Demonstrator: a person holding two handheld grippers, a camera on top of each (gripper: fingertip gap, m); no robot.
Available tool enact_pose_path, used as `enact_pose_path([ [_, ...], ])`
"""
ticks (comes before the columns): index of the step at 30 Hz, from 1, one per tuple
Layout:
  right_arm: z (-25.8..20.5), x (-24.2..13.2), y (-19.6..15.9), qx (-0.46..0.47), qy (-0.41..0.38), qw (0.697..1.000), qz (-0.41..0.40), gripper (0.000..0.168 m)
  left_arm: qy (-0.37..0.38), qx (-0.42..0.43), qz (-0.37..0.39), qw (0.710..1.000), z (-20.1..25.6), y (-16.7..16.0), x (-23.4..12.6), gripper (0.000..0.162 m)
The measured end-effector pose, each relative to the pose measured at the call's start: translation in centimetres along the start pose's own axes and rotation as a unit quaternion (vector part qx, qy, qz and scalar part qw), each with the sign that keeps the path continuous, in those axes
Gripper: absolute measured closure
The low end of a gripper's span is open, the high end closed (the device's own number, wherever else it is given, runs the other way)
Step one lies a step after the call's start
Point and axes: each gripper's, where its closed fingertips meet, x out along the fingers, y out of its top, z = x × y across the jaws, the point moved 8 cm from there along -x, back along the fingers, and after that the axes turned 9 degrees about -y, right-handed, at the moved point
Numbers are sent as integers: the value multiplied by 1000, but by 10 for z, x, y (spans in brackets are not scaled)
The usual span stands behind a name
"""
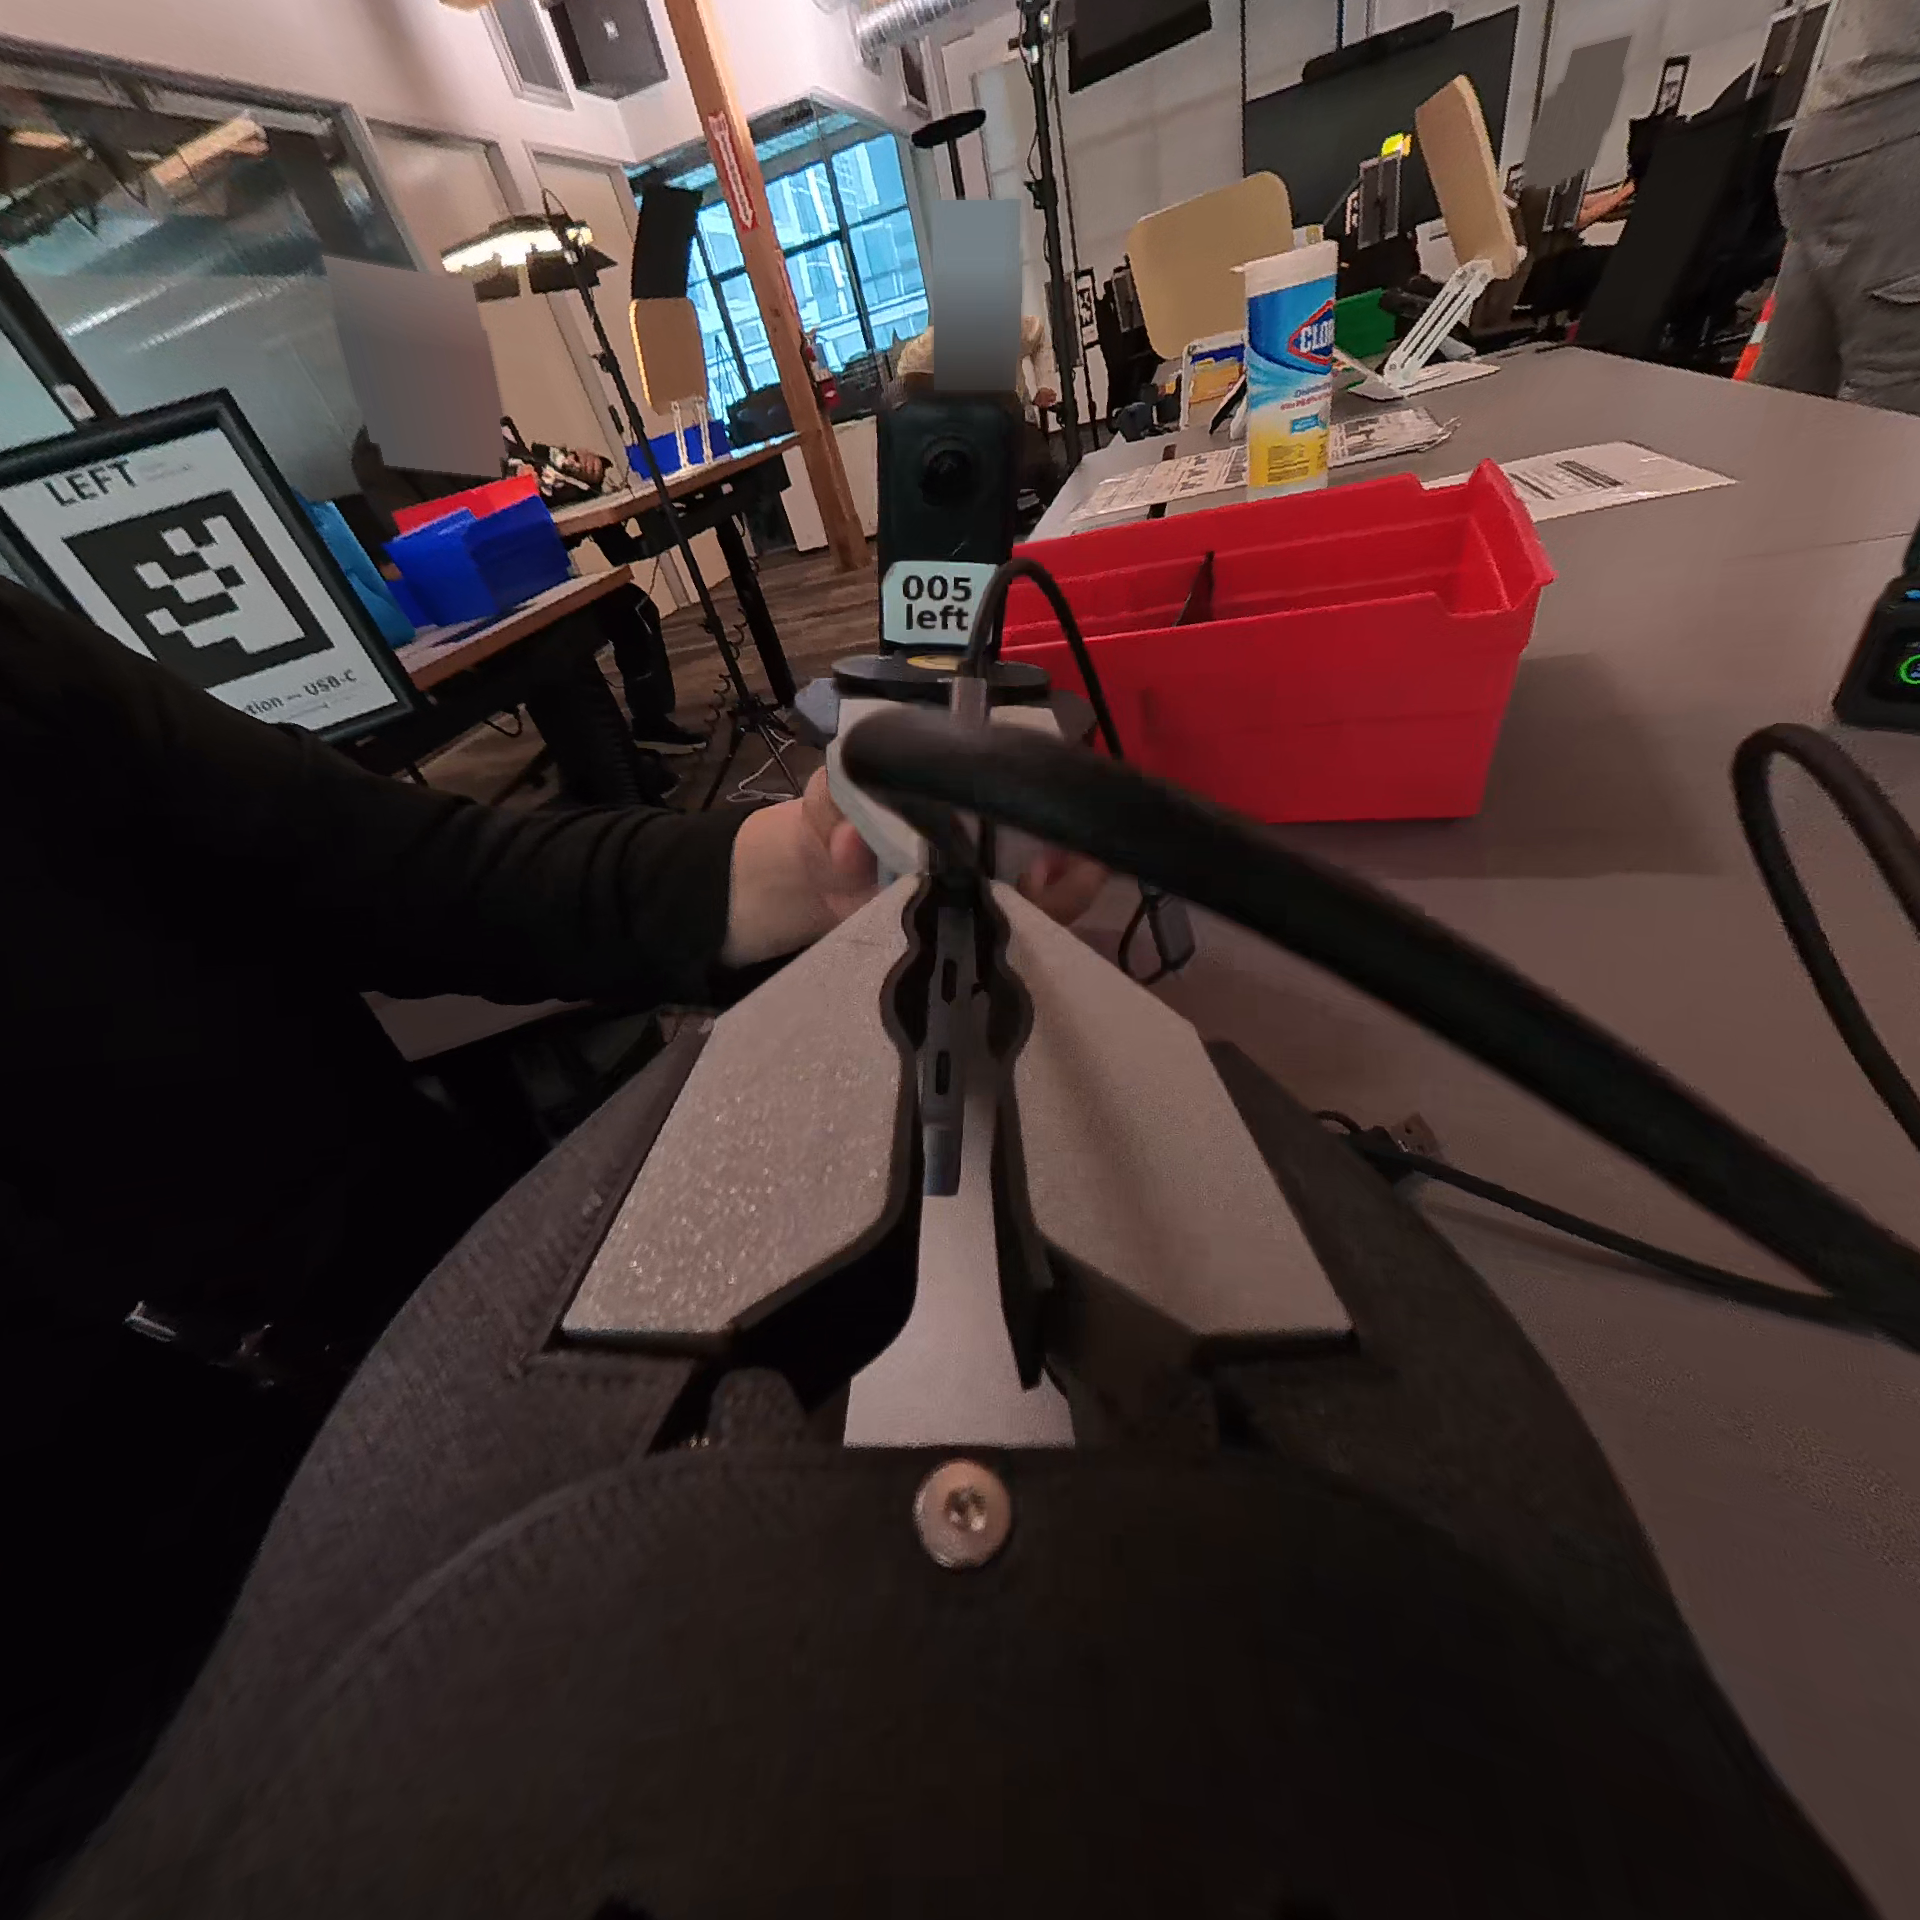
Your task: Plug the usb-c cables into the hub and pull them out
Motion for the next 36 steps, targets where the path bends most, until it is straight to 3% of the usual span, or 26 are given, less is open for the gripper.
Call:
enact_pose_path([
  [12, -3, 13, -13, -19, -1, 998, -62, 166, -1, 10, -113, 994, 1, -18, -5, 154],
  [15, -4, 13, -14, -38, -15, 996, -75, 165, 26, 44, -140, 989, 2, -20, -5, 154],
  [18, -9, 8, -7, -43, 5, 997, -63, 164, 21, 59, -107, 992, 10, -18, 2, 154],
  [26, -11, 8, -7, -50, 7, 996, -80, 165, 34, 90, -106, 990, 15, -18, 4, 154],
  [33, -3, 6, -6, -5, 17, 999, -41, 164, 36, 88, -93, 991, 10, -14, 5, 154],
  [36, -3, 3, -3, -8, 7, 999, -30, 164, 10, 48, -69, 996, 6, -12, 9, 154],
])
